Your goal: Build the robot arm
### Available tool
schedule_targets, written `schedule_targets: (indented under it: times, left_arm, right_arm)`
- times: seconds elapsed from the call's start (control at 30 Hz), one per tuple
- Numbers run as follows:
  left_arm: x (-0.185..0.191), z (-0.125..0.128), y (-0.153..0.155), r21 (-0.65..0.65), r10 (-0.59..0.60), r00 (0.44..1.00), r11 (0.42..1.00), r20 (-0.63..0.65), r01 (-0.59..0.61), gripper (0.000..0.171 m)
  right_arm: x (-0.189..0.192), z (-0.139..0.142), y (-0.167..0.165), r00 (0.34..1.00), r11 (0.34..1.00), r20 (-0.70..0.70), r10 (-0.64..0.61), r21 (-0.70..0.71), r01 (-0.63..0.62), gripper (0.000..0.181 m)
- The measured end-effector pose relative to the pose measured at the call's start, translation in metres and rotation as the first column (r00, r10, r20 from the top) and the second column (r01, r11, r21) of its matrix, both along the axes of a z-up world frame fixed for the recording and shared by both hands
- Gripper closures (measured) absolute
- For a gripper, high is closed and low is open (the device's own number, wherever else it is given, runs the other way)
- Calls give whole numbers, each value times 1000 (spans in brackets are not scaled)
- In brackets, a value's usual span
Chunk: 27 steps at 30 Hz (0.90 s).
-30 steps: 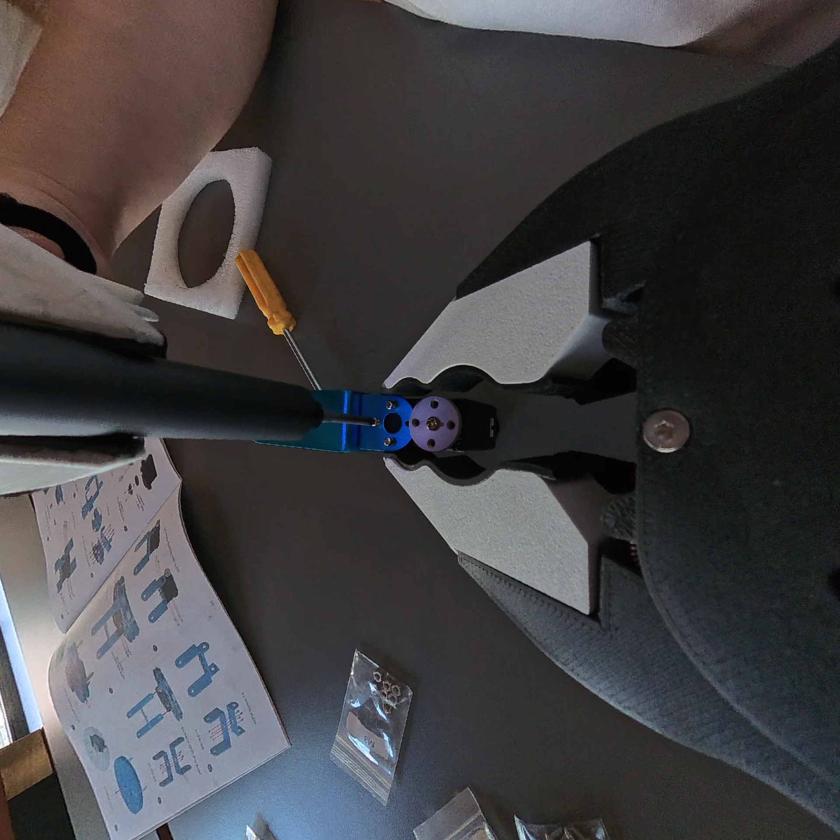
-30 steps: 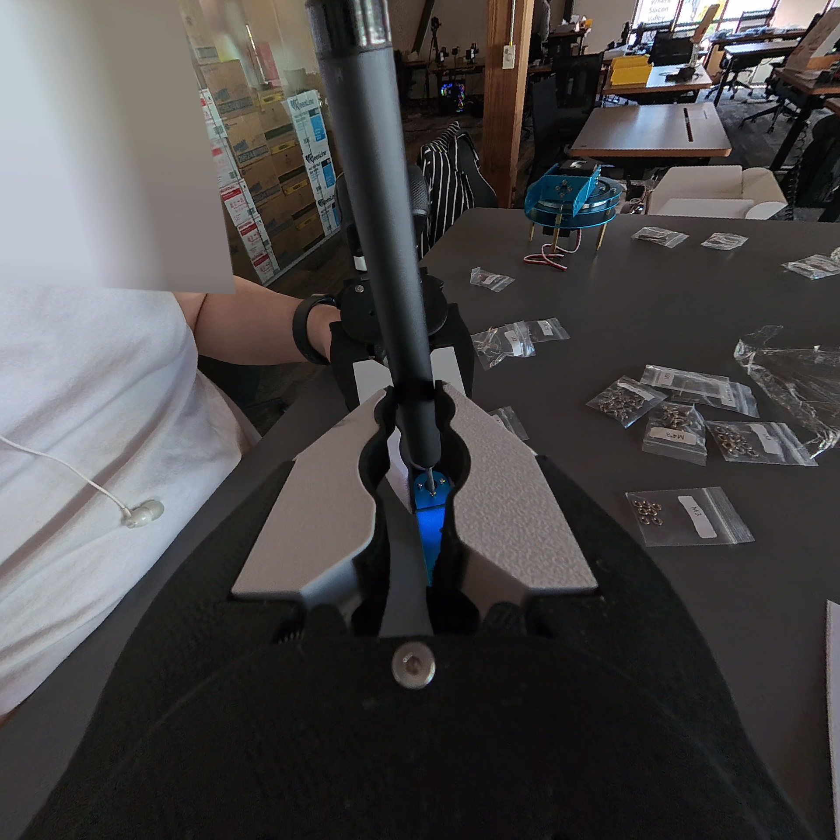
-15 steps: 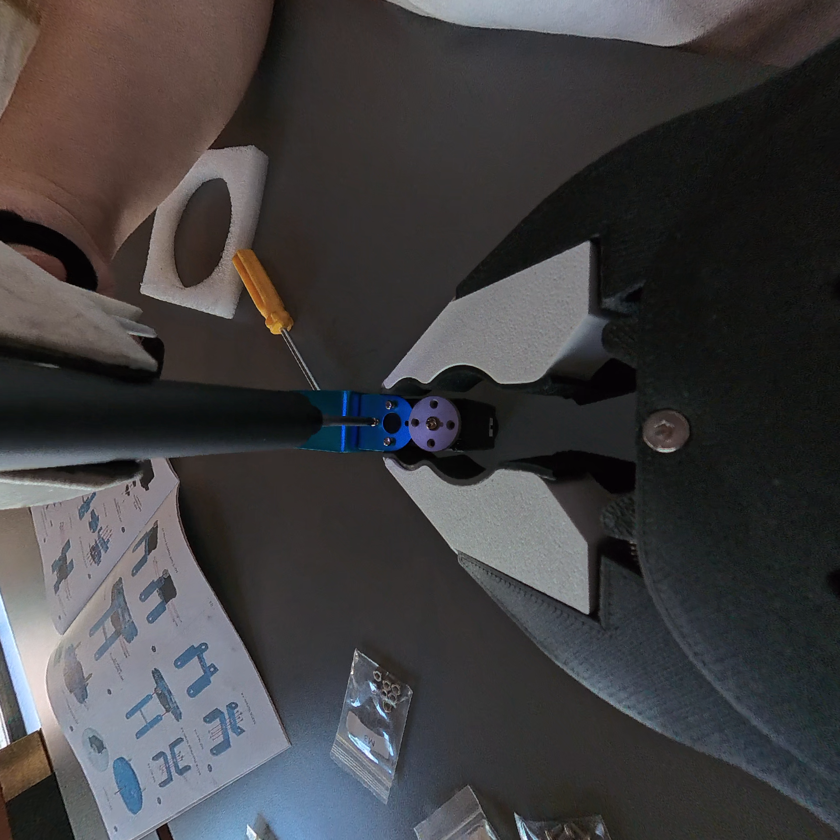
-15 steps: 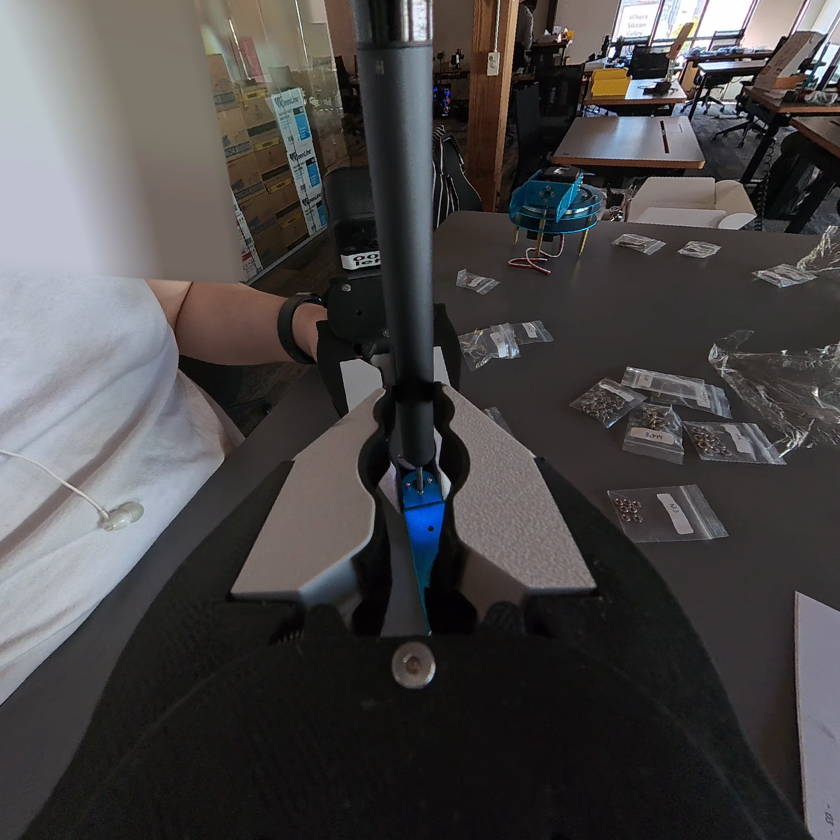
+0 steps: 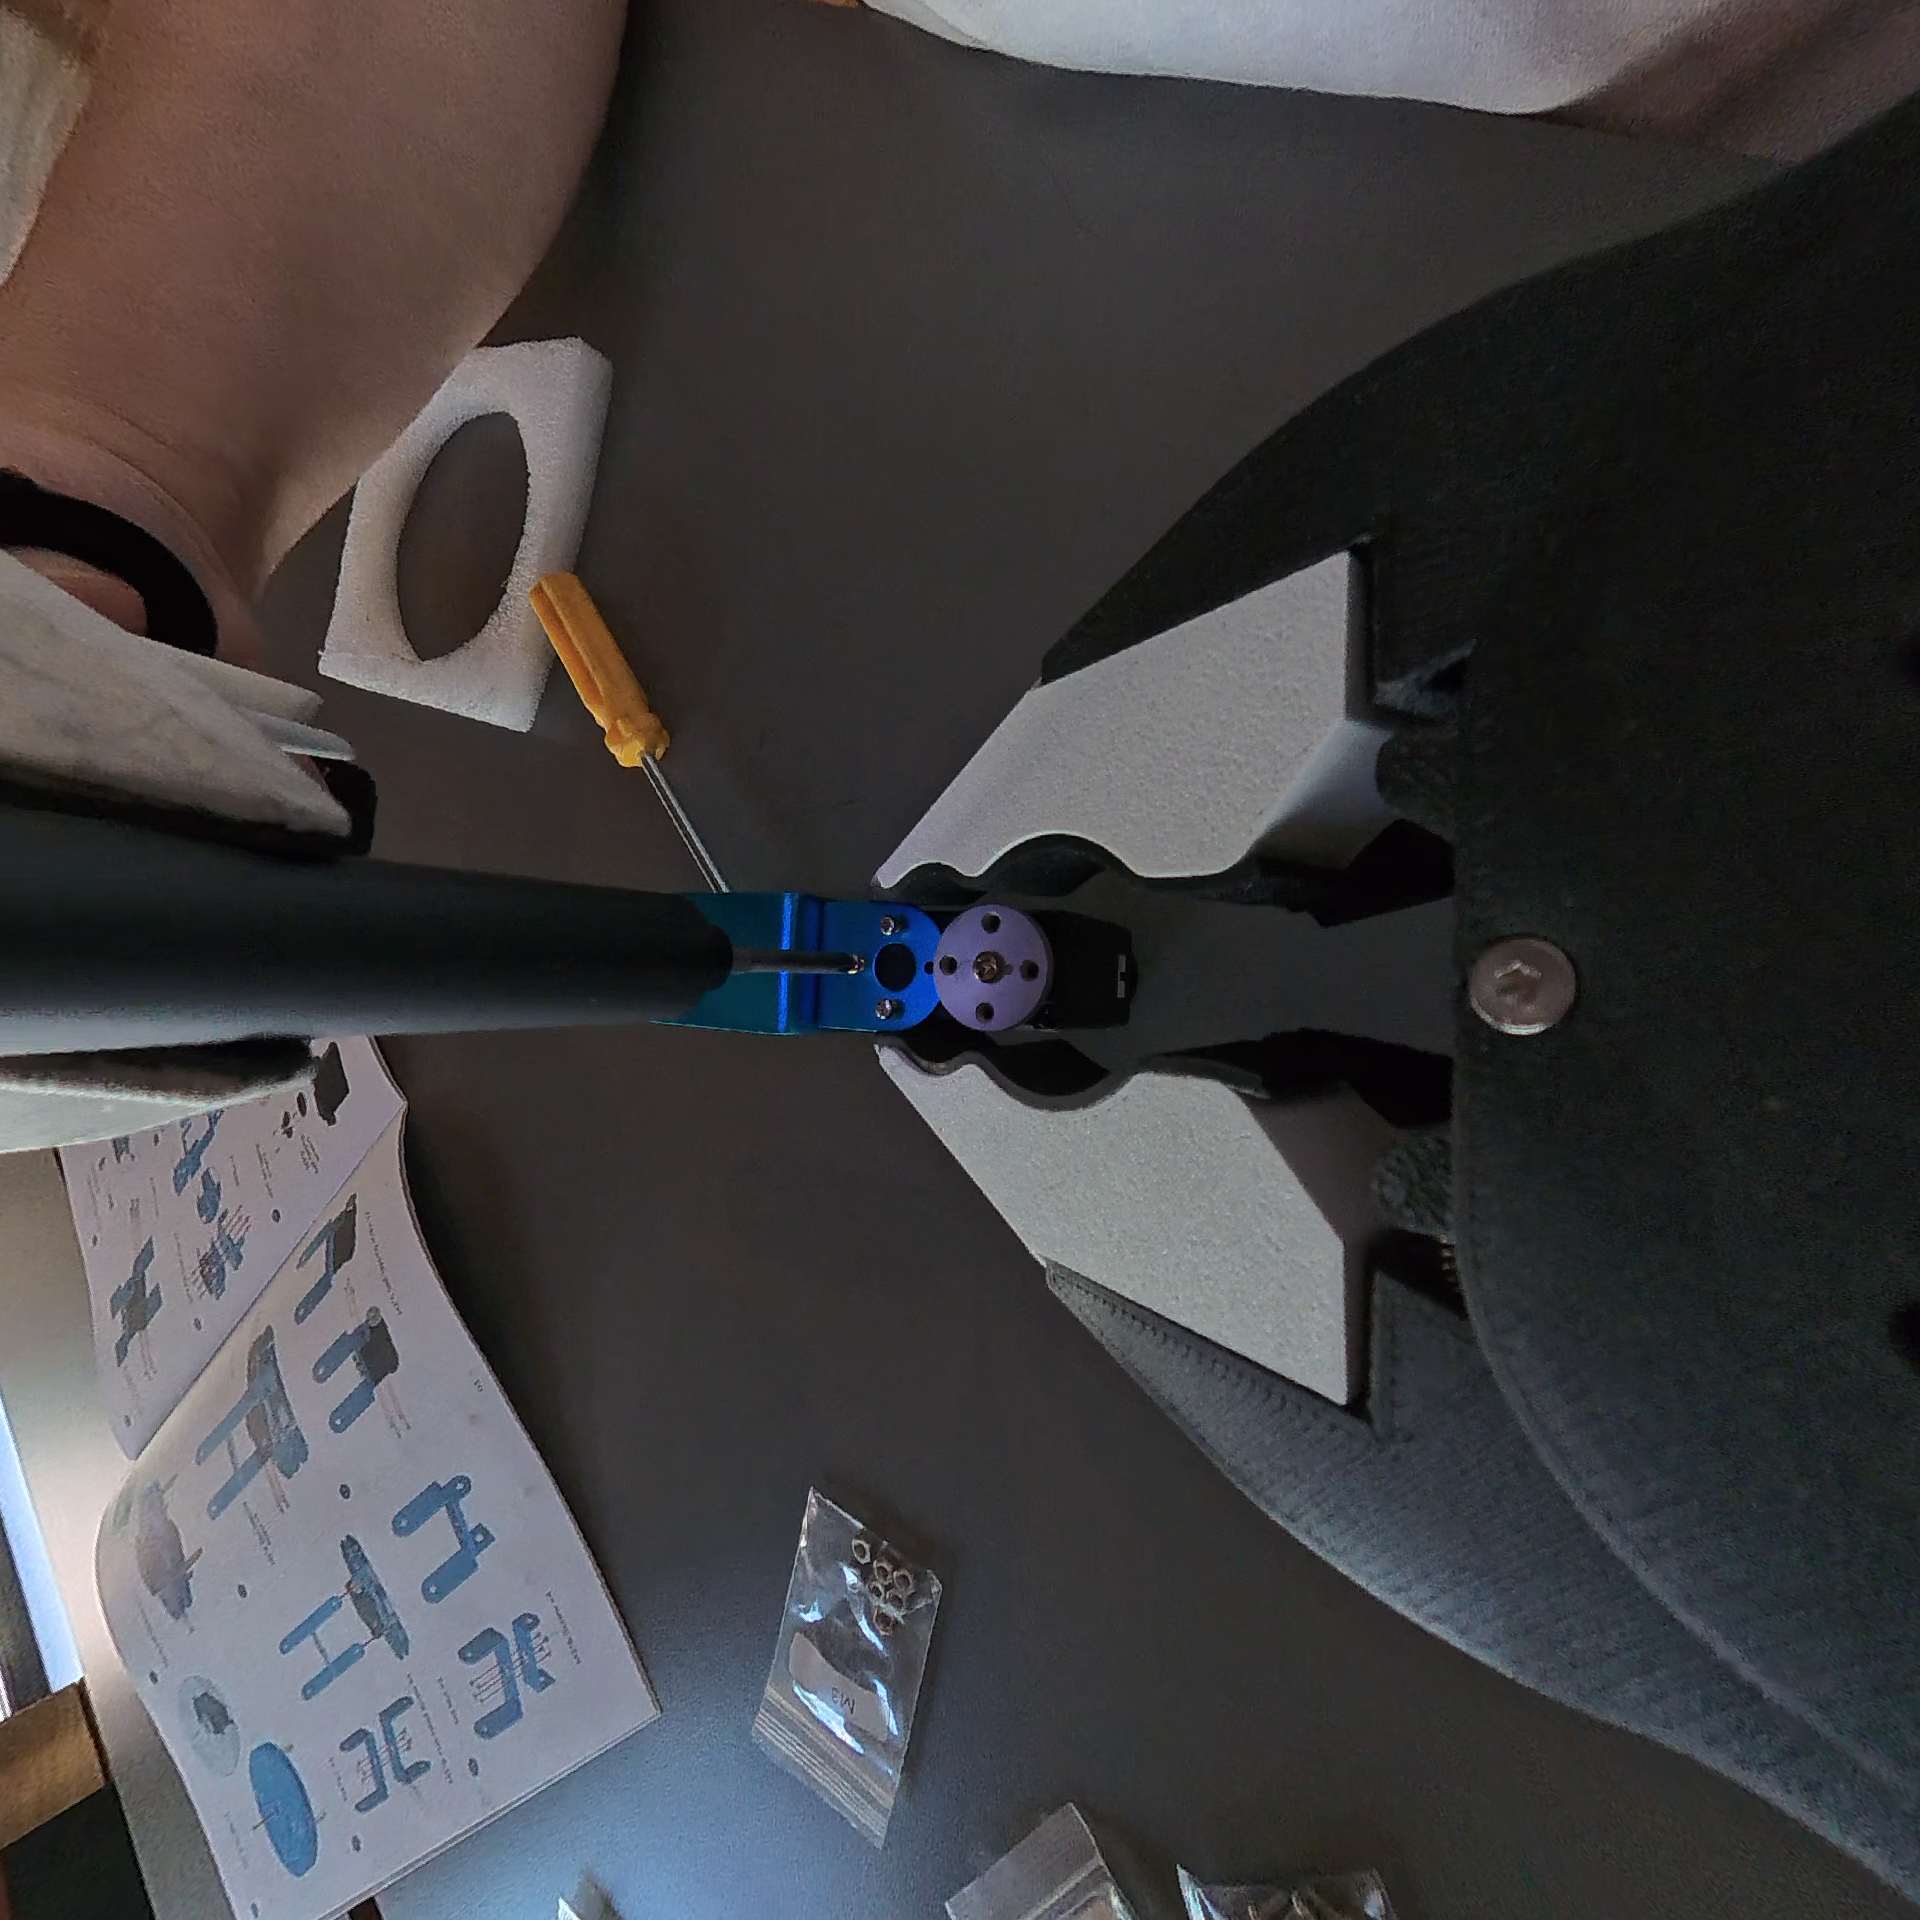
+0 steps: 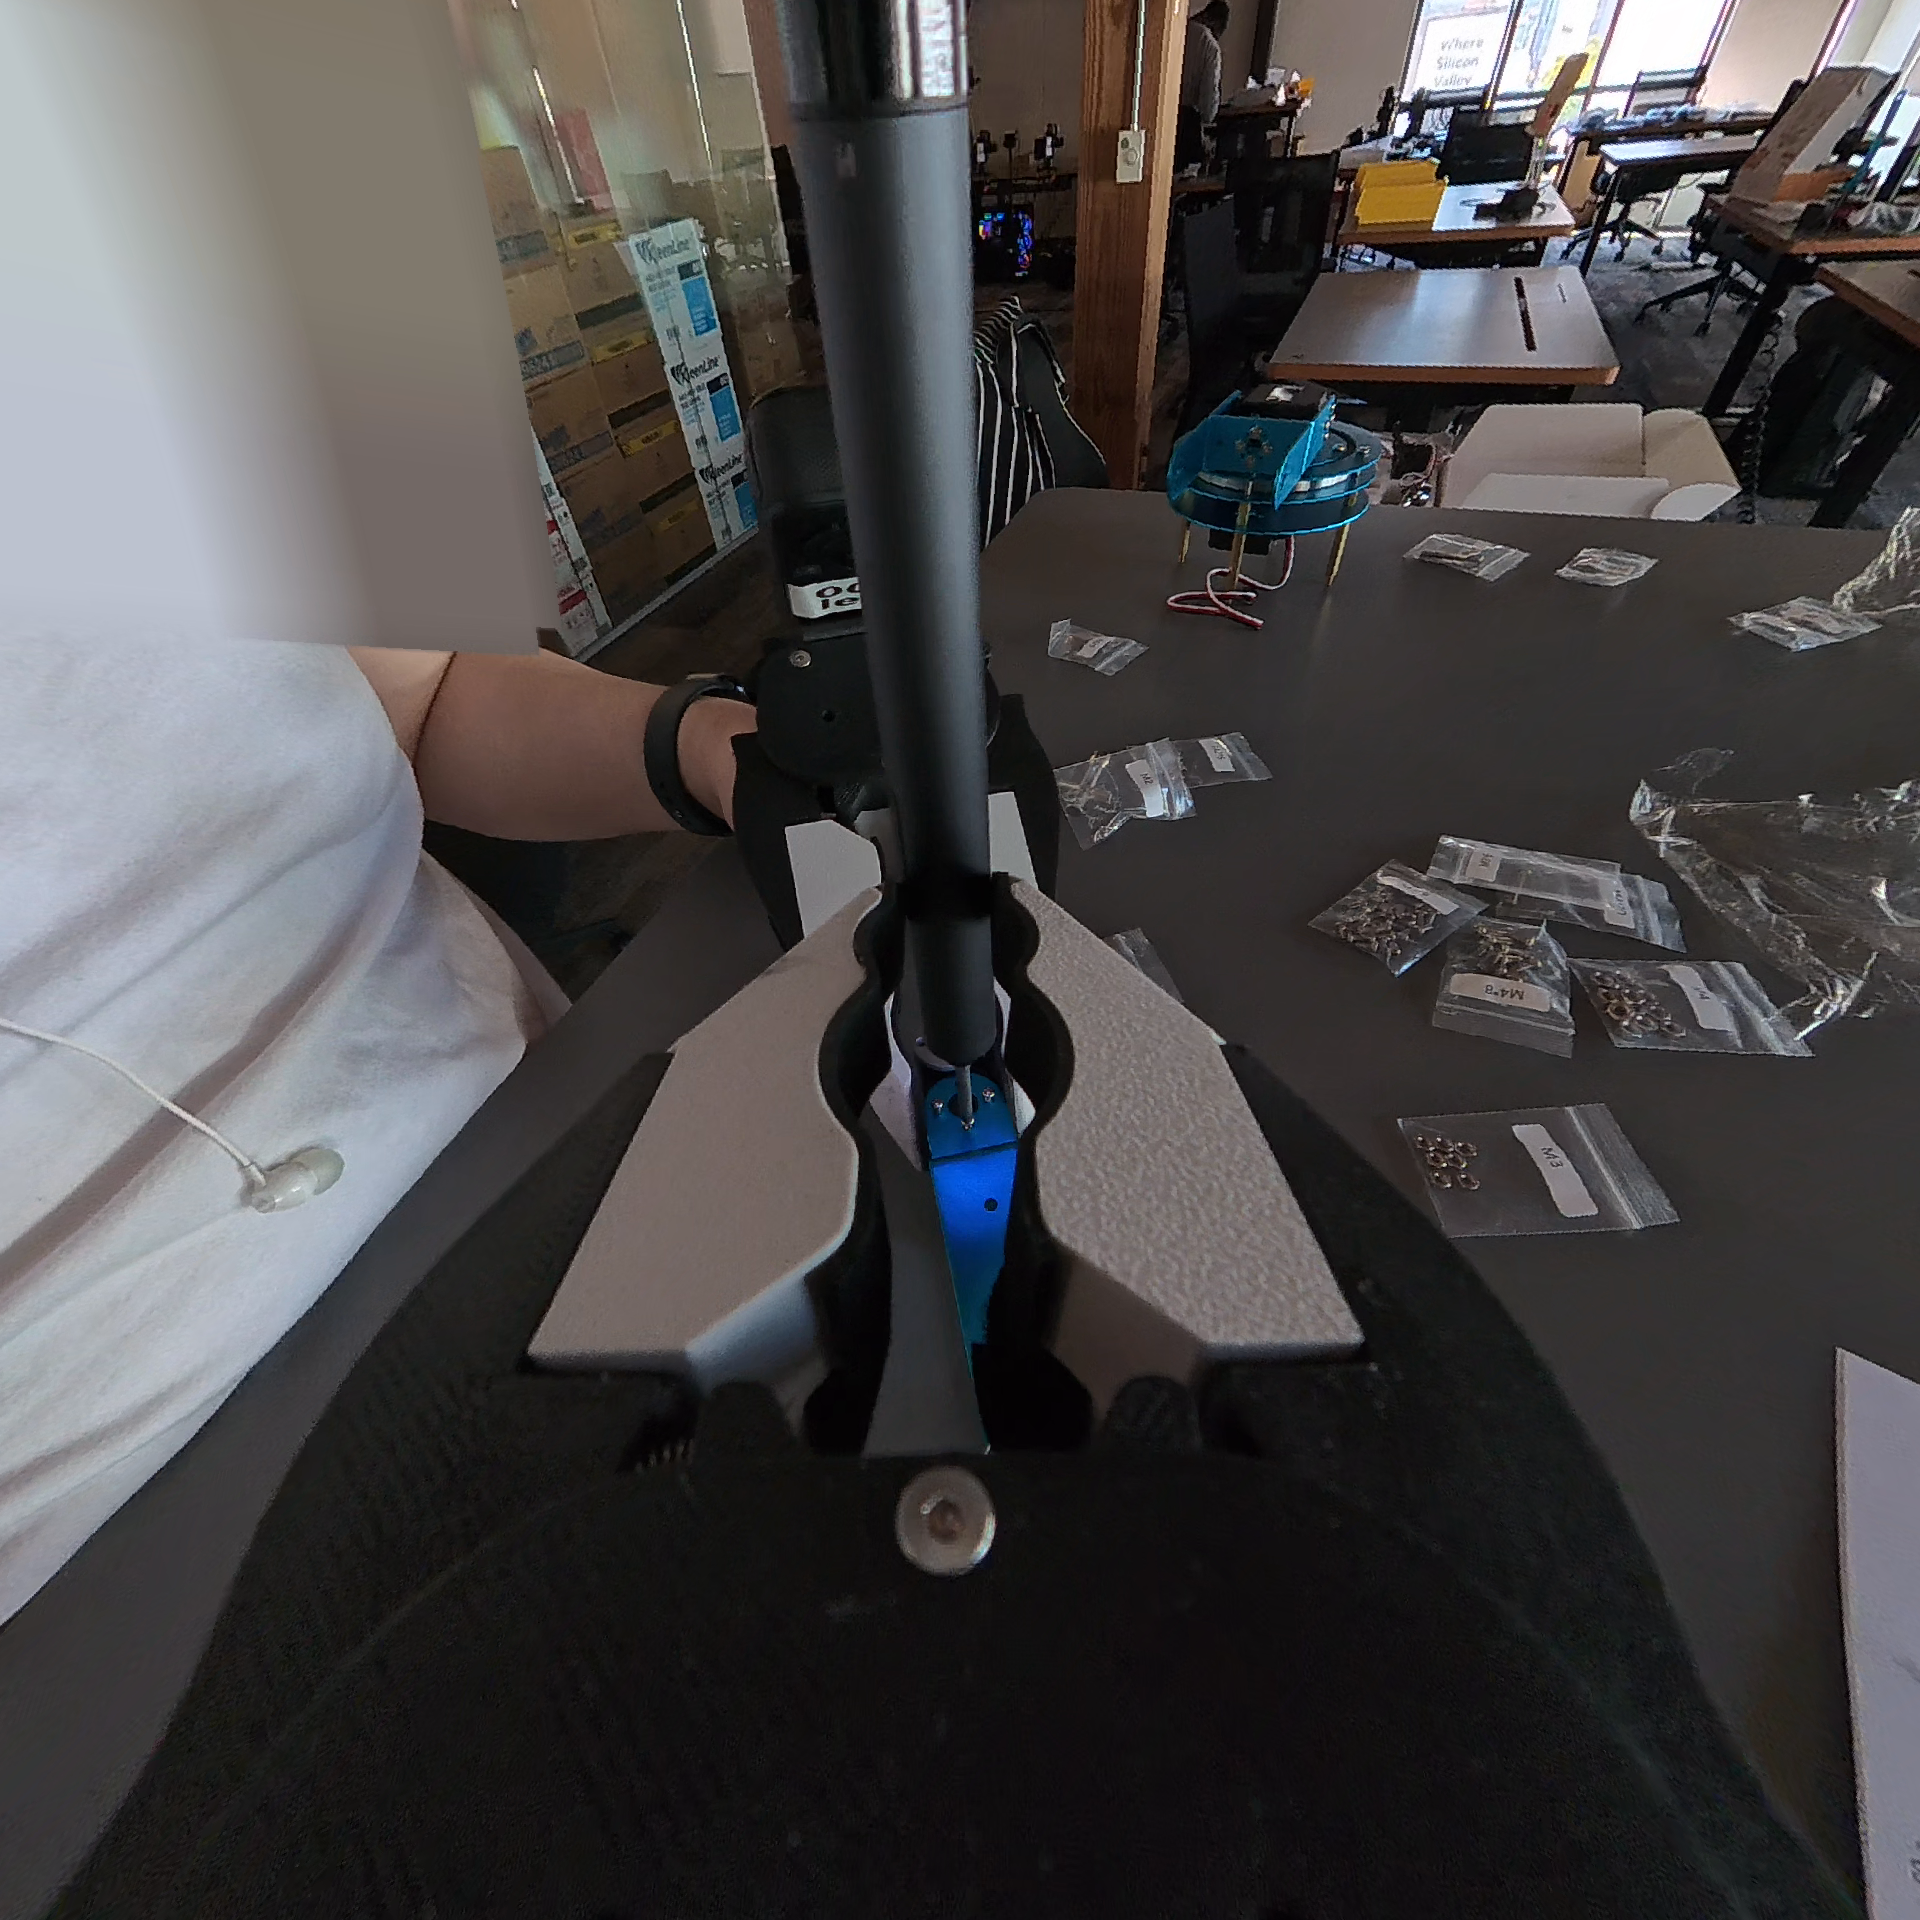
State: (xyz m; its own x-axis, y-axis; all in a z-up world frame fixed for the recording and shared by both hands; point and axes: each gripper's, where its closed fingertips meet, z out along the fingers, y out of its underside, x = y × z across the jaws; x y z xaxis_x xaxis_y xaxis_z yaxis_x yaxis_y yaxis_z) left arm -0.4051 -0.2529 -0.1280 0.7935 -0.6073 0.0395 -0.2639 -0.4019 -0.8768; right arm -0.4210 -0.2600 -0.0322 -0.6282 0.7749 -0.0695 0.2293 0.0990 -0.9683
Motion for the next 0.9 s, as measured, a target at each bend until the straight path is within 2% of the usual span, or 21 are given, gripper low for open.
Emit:
schedule_targets:
  times: [0.13,0.43,0.53,0.9]
  left_arm:
    - [0,0,0,0,-1,1000,1000,2,1,149]
    - [0,0,0,-4,-4,1000,1000,5,4,149]
    - [0,0,0,-7,-8,1000,1000,8,8,149]
    - [1,0,0,0,-14,1000,1000,3,14,149]
  right_arm:
    - [1,0,-1,1000,999,-24,0,37,1,165]
    - [-1,1,1,1000,1000,-27,8,-10,-9,165]
    - [1,1,2,999,996,0,48,-73,-48,165]
    - [2,1,-5,981,978,-20,193,-77,-194,165]
